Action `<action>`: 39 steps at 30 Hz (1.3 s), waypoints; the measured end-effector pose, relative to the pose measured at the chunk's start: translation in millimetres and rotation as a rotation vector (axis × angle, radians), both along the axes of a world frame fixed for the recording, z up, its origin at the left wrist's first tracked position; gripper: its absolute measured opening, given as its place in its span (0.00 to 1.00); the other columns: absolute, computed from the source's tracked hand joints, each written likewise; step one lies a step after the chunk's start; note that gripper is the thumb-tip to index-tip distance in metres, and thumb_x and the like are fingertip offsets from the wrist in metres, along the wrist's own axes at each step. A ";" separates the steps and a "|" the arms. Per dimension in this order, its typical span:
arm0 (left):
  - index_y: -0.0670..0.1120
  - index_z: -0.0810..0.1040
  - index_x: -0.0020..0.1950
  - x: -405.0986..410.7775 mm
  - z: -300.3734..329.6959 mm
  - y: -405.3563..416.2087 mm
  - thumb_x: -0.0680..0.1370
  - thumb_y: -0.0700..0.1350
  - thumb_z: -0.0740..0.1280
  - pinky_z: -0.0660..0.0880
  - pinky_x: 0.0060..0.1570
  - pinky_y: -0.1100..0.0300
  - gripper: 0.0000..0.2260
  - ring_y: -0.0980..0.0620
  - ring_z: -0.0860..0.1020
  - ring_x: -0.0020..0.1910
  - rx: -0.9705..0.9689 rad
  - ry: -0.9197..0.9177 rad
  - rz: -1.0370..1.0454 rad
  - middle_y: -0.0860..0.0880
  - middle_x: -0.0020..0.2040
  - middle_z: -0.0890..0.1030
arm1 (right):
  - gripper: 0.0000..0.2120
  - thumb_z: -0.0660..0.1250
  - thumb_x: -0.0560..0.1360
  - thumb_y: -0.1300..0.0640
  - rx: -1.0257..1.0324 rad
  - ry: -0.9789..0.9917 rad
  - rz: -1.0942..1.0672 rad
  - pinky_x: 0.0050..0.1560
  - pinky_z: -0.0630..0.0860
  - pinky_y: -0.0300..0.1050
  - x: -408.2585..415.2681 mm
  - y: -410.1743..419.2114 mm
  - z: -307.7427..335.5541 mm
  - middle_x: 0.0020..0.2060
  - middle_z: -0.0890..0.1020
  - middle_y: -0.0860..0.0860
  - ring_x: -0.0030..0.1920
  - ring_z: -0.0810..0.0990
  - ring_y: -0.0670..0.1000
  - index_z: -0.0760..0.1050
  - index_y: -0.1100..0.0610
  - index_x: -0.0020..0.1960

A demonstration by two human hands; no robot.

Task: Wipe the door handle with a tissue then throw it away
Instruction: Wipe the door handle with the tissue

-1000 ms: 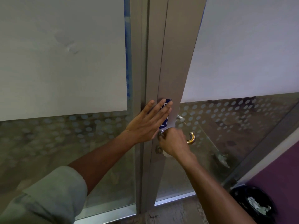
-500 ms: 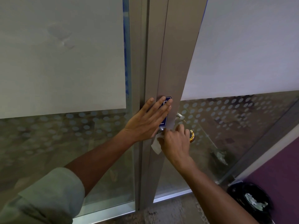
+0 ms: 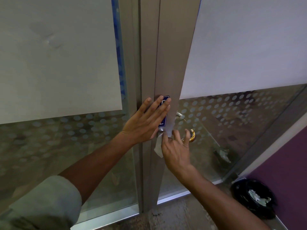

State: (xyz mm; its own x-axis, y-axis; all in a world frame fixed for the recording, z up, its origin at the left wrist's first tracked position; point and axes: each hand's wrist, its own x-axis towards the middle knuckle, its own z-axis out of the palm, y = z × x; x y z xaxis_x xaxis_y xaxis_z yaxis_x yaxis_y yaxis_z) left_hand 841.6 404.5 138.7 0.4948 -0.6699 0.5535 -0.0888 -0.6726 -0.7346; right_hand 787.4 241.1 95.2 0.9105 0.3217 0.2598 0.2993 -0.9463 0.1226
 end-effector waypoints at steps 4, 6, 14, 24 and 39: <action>0.39 0.51 0.82 -1.7 0.9 0.0 0.80 0.58 0.50 0.37 0.77 0.37 0.35 0.38 0.48 0.81 0.011 -0.006 0.010 0.39 0.82 0.52 | 0.31 0.71 0.73 0.58 -0.097 0.011 0.100 0.70 0.43 0.68 0.4 -18.8 -0.9 0.61 0.82 0.55 0.72 0.66 0.60 0.64 0.61 0.74; 0.39 0.51 0.82 -1.6 1.2 0.0 0.80 0.59 0.50 0.37 0.77 0.37 0.36 0.38 0.49 0.81 0.009 -0.008 0.010 0.38 0.82 0.53 | 0.35 0.72 0.73 0.58 -0.122 -0.004 0.160 0.70 0.43 0.69 4.0 -30.2 -0.9 0.62 0.82 0.56 0.72 0.65 0.60 0.63 0.60 0.76; 0.39 0.50 0.82 -1.9 1.2 0.7 0.80 0.60 0.53 0.36 0.77 0.37 0.37 0.37 0.50 0.81 0.004 -0.007 0.019 0.37 0.83 0.49 | 0.21 0.73 0.72 0.59 -0.236 -0.103 0.426 0.69 0.53 0.67 33.0 -79.5 -0.2 0.52 0.85 0.51 0.65 0.73 0.60 0.77 0.54 0.63; 0.40 0.49 0.82 0.1 -1.1 1.2 0.80 0.59 0.51 0.35 0.78 0.37 0.37 0.36 0.48 0.81 -0.005 -0.006 0.021 0.38 0.83 0.47 | 0.21 0.72 0.73 0.56 -0.324 -0.160 0.638 0.67 0.58 0.63 56.4 -100.6 5.7 0.50 0.85 0.52 0.64 0.73 0.60 0.76 0.55 0.65; 0.40 0.49 0.83 -1.1 -3.4 -0.4 0.79 0.60 0.54 0.35 0.77 0.37 0.38 0.37 0.49 0.81 -0.003 -0.002 0.050 0.38 0.83 0.49 | 0.27 0.81 0.64 0.54 -0.389 -0.204 0.803 0.56 0.78 0.52 98.0 -155.1 38.5 0.55 0.86 0.51 0.62 0.69 0.53 0.82 0.48 0.62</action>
